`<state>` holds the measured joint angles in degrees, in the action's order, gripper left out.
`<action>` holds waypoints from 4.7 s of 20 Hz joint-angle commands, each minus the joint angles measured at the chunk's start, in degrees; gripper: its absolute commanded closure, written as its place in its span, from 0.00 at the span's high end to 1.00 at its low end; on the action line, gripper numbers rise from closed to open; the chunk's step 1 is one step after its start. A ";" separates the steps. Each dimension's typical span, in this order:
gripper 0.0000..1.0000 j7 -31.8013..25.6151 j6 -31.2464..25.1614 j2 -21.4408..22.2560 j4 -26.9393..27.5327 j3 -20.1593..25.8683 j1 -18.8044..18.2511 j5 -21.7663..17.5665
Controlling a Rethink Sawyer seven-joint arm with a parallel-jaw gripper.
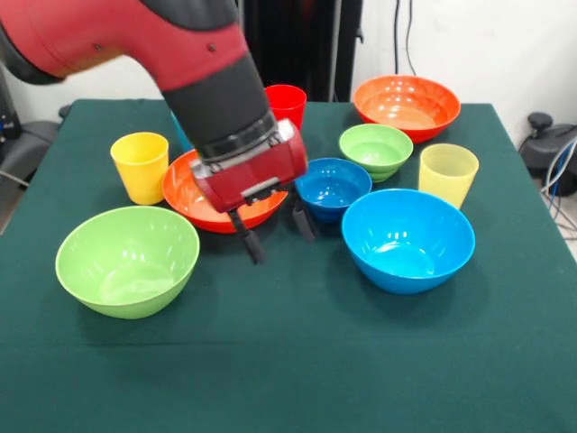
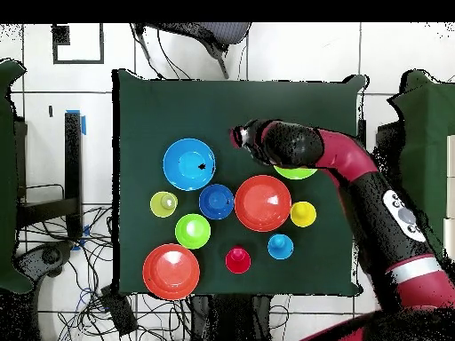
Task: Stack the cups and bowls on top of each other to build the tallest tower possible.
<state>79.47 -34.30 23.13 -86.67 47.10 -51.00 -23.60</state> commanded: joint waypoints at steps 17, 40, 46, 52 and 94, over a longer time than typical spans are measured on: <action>1.00 -4.98 -8.33 -5.35 -5.53 6.41 2.32 5.70; 1.00 -4.43 -11.81 -2.81 2.66 -6.58 10.83 -4.57; 1.00 -3.95 -9.59 -1.51 3.07 -7.41 11.19 -6.67; 1.00 -3.63 -7.14 -0.62 2.82 -6.83 10.72 -7.90; 1.00 -0.84 -12.37 -6.79 0.70 -11.98 13.67 -5.20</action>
<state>79.47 -42.89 19.32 -86.87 38.49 -39.00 -28.32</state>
